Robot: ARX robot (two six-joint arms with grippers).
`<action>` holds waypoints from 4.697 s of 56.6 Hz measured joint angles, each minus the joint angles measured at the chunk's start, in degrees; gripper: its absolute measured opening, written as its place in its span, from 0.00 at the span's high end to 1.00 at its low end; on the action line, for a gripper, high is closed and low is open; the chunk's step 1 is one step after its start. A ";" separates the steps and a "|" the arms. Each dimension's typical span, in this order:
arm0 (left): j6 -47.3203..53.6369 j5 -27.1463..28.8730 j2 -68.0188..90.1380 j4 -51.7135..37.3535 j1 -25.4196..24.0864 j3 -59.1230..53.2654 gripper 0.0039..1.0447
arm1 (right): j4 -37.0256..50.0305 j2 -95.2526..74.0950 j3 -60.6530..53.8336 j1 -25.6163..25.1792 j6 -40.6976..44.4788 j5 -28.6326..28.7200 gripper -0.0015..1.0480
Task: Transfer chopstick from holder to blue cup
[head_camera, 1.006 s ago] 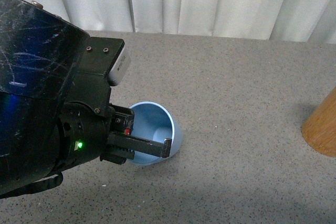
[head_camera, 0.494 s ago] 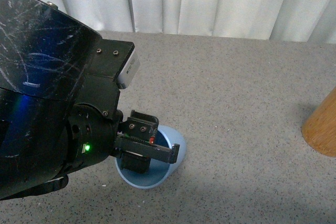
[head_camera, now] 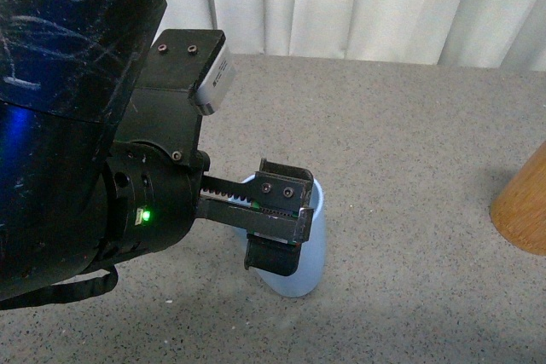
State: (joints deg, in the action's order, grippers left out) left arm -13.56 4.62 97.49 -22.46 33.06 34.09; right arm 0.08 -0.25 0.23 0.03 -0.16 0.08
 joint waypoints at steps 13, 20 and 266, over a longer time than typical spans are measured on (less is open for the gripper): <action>-0.50 -0.28 -0.48 0.11 0.17 -0.02 0.06 | 0.00 0.00 0.00 0.00 0.00 0.00 0.09; -0.66 -0.28 -0.48 0.37 0.04 -0.02 0.06 | 0.02 0.00 0.00 0.00 0.00 0.00 0.09; 13.22 -4.63 -97.33 22.43 -32.92 -33.05 0.06 | 25.99 -93.11 33.86 -4.04 -28.39 -15.32 0.99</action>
State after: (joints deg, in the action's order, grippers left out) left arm -0.34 -0.01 0.16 -0.03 0.14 1.04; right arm 26.06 -93.36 34.09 -4.01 -28.56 -15.25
